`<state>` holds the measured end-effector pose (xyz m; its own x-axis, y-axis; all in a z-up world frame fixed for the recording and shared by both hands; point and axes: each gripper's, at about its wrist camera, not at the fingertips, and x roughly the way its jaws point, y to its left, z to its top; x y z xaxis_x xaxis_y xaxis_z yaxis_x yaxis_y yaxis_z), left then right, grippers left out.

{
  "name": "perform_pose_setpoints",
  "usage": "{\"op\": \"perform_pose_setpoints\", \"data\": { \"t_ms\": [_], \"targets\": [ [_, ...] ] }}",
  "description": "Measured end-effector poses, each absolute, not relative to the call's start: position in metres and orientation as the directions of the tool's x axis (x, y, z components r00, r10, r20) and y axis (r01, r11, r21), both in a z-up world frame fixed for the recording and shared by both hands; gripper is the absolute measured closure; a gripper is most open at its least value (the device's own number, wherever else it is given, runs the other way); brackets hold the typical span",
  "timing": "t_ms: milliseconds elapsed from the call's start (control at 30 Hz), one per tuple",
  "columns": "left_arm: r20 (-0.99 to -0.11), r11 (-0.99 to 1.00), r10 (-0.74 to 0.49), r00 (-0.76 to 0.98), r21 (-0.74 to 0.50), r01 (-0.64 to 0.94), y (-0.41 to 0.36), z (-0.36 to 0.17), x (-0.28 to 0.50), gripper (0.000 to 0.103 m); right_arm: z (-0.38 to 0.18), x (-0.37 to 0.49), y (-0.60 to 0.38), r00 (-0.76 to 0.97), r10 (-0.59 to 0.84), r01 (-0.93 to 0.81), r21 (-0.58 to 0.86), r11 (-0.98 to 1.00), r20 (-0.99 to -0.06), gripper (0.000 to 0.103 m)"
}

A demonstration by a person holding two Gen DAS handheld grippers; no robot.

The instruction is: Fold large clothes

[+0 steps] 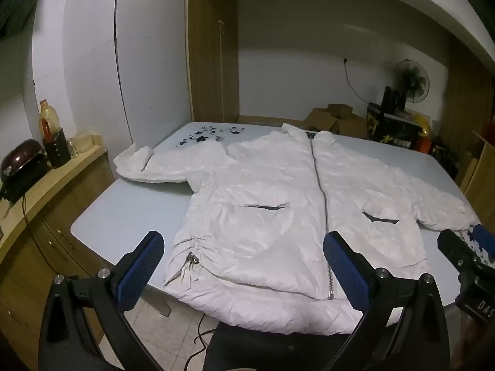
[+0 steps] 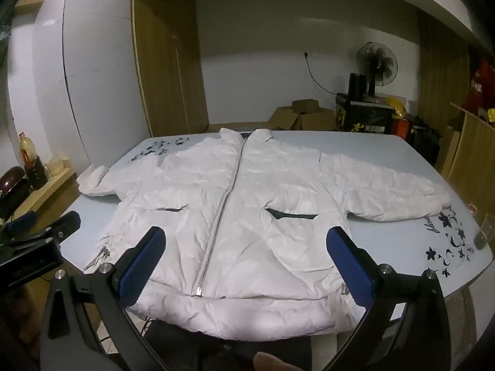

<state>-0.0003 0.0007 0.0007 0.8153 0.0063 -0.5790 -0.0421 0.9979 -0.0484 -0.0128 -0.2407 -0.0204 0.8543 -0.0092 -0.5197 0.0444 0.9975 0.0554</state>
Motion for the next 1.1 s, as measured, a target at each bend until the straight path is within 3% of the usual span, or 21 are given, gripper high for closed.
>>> {"op": "perform_pose_setpoints", "data": {
  "t_ms": [133,267,433,667,900,1100],
  "targets": [
    [-0.579,1.000,0.025,0.815,0.002,-0.029,-0.005,-0.003,-0.002,0.000,-0.019,-0.012,-0.243,0.847,-0.004,0.049,0.070,0.996,-0.532,0.000],
    [-0.600,0.999,-0.046,0.799,-0.050,0.020,-0.007,-0.008,-0.006,0.000,-0.019,-0.014,-0.240,0.854,-0.007,0.045,0.060,0.997,-0.521,0.000],
    [-0.660,0.999,-0.040,0.750,-0.003,0.051,-0.022,-0.019,-0.002,0.000,-0.014,-0.016,-0.237,0.854,-0.010,0.048,0.059,0.997,-0.521,0.000],
    [-0.660,0.998,-0.066,0.748,-0.044,0.049,-0.016,-0.021,0.000,0.000,-0.020,-0.014,-0.243,0.854,-0.024,0.062,0.055,0.997,-0.520,0.000],
    [-0.626,0.995,0.097,0.773,0.078,-0.062,-0.011,-0.017,0.010,0.000,-0.026,-0.012,-0.243,0.853,-0.043,0.071,0.035,0.997,-0.520,0.000],
    [-0.618,0.995,0.091,0.781,0.093,-0.043,-0.011,-0.021,0.010,0.000,-0.030,-0.007,-0.243,0.845,-0.053,0.086,0.039,0.996,-0.531,0.000]
  ]
}}
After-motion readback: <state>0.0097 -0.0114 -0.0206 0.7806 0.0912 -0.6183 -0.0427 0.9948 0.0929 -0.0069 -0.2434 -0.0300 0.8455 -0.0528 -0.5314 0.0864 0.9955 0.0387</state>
